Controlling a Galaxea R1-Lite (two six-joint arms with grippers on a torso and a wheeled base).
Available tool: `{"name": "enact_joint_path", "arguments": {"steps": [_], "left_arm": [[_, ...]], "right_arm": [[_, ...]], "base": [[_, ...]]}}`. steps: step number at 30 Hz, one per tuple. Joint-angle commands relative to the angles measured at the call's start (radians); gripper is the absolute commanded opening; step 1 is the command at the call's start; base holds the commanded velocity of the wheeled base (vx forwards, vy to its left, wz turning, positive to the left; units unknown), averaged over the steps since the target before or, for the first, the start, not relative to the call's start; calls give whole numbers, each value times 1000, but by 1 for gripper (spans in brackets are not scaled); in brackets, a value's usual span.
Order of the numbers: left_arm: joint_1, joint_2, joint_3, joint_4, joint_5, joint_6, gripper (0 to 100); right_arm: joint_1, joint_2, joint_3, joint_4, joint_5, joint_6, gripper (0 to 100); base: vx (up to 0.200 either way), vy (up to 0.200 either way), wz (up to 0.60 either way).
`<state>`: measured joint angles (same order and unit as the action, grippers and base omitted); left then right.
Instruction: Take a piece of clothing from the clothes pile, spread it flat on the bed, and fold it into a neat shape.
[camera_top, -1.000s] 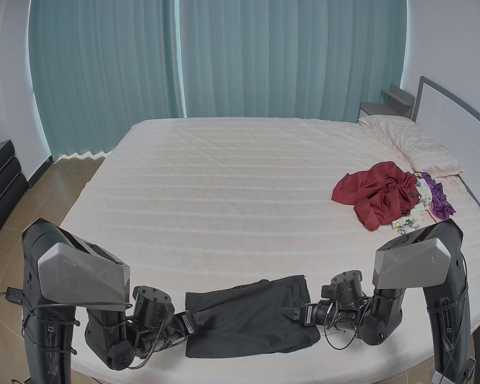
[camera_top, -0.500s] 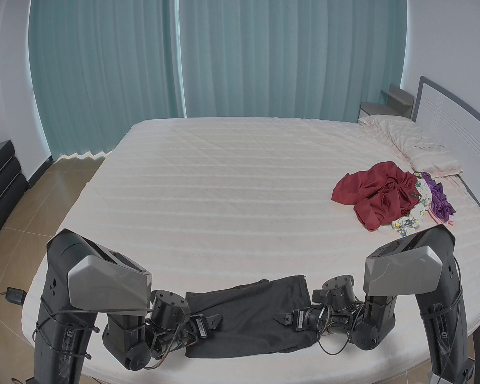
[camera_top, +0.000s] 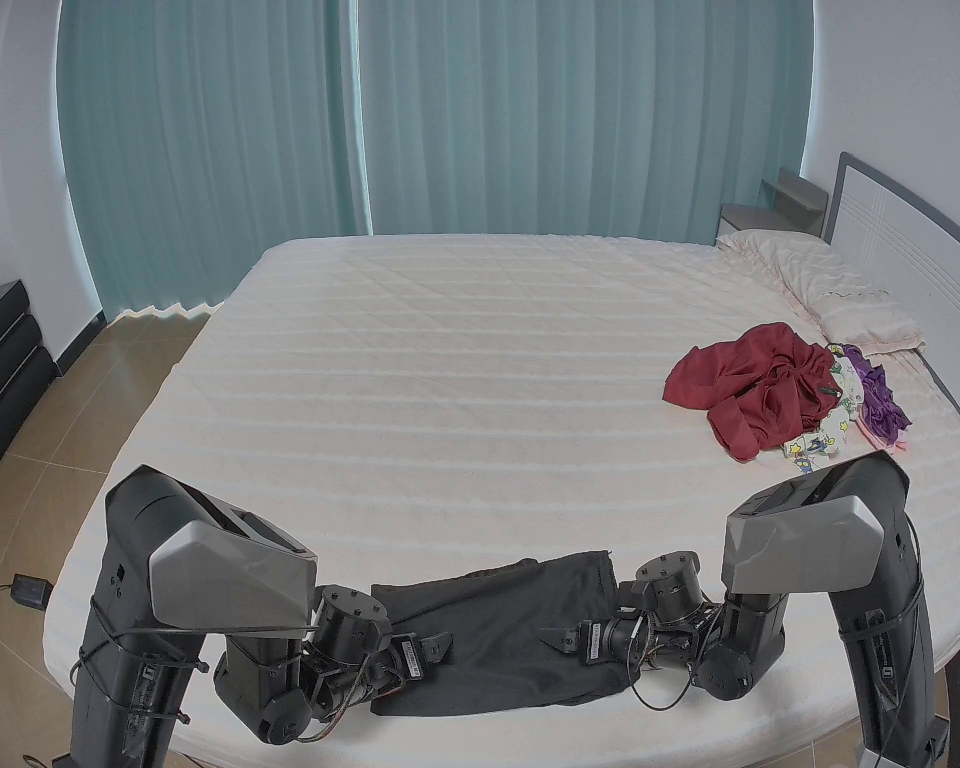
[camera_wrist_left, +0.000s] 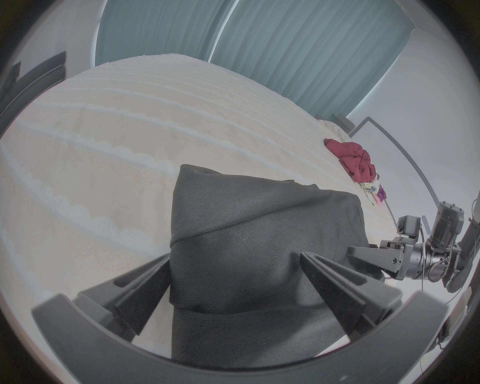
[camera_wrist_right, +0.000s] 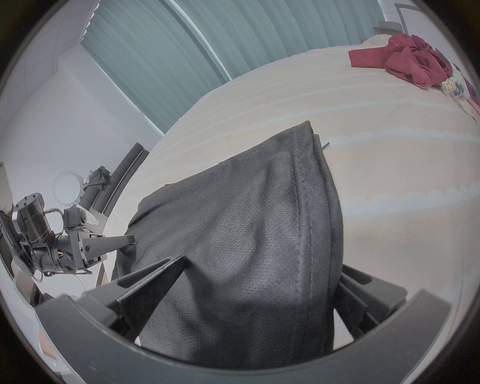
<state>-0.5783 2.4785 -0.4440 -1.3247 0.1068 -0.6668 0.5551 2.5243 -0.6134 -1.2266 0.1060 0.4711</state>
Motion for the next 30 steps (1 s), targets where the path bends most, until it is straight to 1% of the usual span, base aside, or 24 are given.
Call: {"name": "enact_joint_path", "arguments": {"steps": [1, 6, 7, 8, 9, 17, 21, 25, 30], "left_arm": [[0, 0, 2, -1, -1, 0, 100], [0, 2, -5, -4, -1, 0, 100], [0, 3, -5, -4, -1, 0, 0], [0, 2, -5, -5, -1, 0, 0], [0, 2, -5, -5, -1, 0, 0], [-2, 2, -2, -8, -2, -2, 0], [-2, -6, -2, -10, -2, -42, 0], [-2, -9, -1, -10, -1, -88, 0], [-8, -20, 13, -10, 1, -97, 0]], "right_arm": [[0, 1, 1, -1, 0, 0, 100], [0, 1, -3, 6, 1, 0, 100], [0, 1, -5, 9, 1, 0, 100], [0, -1, -6, 10, 1, 0, 100], [0, -1, -6, 10, 1, 0, 0], [0, 1, -5, 6, 3, 0, 0], [2, 1, 7, -8, 3, 1, 0], [2, 1, 15, -37, 4, 21, 0], [0, -2, 37, -73, 6, 35, 0]], "base": [[0, 0, 0], [0, 0, 0], [0, 0, 0], [0, 0, 0], [0, 0, 0], [0, 0, 0], [0, 0, 0], [0, 0, 0], [0, 0, 0]]}}
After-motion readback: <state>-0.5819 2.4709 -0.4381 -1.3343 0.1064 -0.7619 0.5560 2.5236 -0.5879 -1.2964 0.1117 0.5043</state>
